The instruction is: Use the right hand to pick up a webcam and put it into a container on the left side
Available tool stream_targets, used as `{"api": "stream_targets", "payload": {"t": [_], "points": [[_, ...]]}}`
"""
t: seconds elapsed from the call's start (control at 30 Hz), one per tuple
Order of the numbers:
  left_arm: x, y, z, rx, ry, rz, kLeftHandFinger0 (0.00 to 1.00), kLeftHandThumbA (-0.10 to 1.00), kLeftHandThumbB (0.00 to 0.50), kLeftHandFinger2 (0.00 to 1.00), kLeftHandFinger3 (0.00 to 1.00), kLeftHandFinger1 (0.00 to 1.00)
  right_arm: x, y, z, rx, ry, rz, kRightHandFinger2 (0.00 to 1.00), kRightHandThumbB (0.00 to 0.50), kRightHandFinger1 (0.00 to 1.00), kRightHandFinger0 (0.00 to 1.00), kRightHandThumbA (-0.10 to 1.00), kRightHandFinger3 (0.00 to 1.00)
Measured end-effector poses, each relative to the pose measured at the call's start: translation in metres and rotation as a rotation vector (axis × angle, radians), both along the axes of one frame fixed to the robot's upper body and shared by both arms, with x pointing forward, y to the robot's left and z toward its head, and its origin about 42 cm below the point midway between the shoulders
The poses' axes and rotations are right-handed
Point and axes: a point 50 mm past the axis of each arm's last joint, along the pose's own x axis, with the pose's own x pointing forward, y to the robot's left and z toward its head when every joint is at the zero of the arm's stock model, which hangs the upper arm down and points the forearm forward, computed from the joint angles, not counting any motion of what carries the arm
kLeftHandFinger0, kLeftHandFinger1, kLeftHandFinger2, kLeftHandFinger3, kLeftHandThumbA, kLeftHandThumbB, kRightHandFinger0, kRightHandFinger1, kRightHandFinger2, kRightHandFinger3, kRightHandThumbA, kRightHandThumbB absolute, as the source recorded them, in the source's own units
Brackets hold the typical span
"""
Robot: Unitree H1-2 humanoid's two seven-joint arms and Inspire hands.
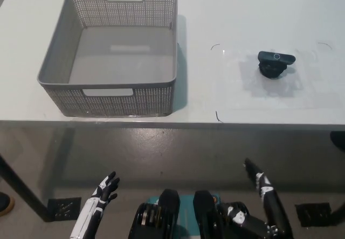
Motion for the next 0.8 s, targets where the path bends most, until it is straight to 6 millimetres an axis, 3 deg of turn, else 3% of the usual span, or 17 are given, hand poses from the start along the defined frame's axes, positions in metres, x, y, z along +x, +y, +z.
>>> {"api": "stream_targets", "payload": {"t": [0.13, 0.17, 0.2, 0.27, 0.37, 0.5, 0.57, 0.63, 0.7, 0.8], "points": [[-0.002, 0.001, -0.001, 0.000, 0.001, 0.000, 1.00, 1.00, 0.143, 1.00, 1.00, 1.00, 0.004, -0.007, 0.031, -0.044, -0.141, -0.072, 1.00, 0.233, 1.00, 0.96, 0.77, 1.00], [-0.003, 0.001, -0.001, 0.000, 0.002, 0.001, 1.00, 1.00, 0.143, 1.00, 1.00, 1.00, 0.005, -0.009, 0.041, -0.049, -0.182, -0.088, 1.00, 0.229, 1.00, 1.00, 0.81, 1.00], [-0.003, 0.001, -0.001, 0.000, 0.002, 0.001, 1.00, 1.00, 0.143, 1.00, 1.00, 1.00, 0.006, -0.011, 0.051, -0.055, -0.221, -0.104, 1.00, 0.229, 1.00, 1.00, 0.75, 1.00], [-0.003, 0.001, -0.001, 0.000, 0.000, 0.000, 1.00, 1.00, 0.139, 1.00, 1.00, 1.00, 0.007, -0.016, 0.073, -0.069, -0.304, -0.128, 1.00, 0.236, 1.00, 1.00, 0.82, 1.00], [-0.004, 0.001, -0.002, 0.000, 0.000, 0.000, 1.00, 1.00, 0.135, 1.00, 1.00, 1.00, 0.007, -0.021, 0.107, -0.119, -0.408, -0.135, 1.00, 0.327, 1.00, 1.00, 0.90, 1.00], [-0.005, 0.001, -0.003, 0.003, 0.002, 0.000, 1.00, 1.00, 0.132, 1.00, 1.00, 1.00, 0.012, -0.030, 0.146, -0.220, -0.492, -0.127, 1.00, 0.402, 1.00, 1.00, 0.98, 1.00], [-0.006, 0.001, -0.003, 0.004, 0.004, 0.000, 1.00, 1.00, 0.126, 1.00, 1.00, 1.00, 0.018, -0.036, 0.161, -0.273, -0.514, -0.121, 1.00, 0.427, 1.00, 1.00, 0.97, 1.00], [-0.006, 0.001, -0.003, 0.004, 0.005, 0.001, 1.00, 1.00, 0.130, 1.00, 1.00, 1.00, 0.028, -0.041, 0.178, -0.336, -0.535, -0.115, 1.00, 0.407, 1.00, 1.00, 0.93, 1.00], [-0.006, 0.001, -0.003, 0.004, 0.005, 0.001, 1.00, 1.00, 0.136, 1.00, 1.00, 1.00, 0.039, -0.045, 0.190, -0.389, -0.536, -0.110, 1.00, 0.419, 1.00, 1.00, 0.93, 1.00], [-0.007, 0.001, -0.003, 0.004, 0.005, 0.001, 1.00, 1.00, 0.140, 1.00, 1.00, 1.00, 0.061, -0.049, 0.213, -0.473, -0.549, -0.104, 1.00, 0.457, 1.00, 1.00, 0.93, 1.00]]}}
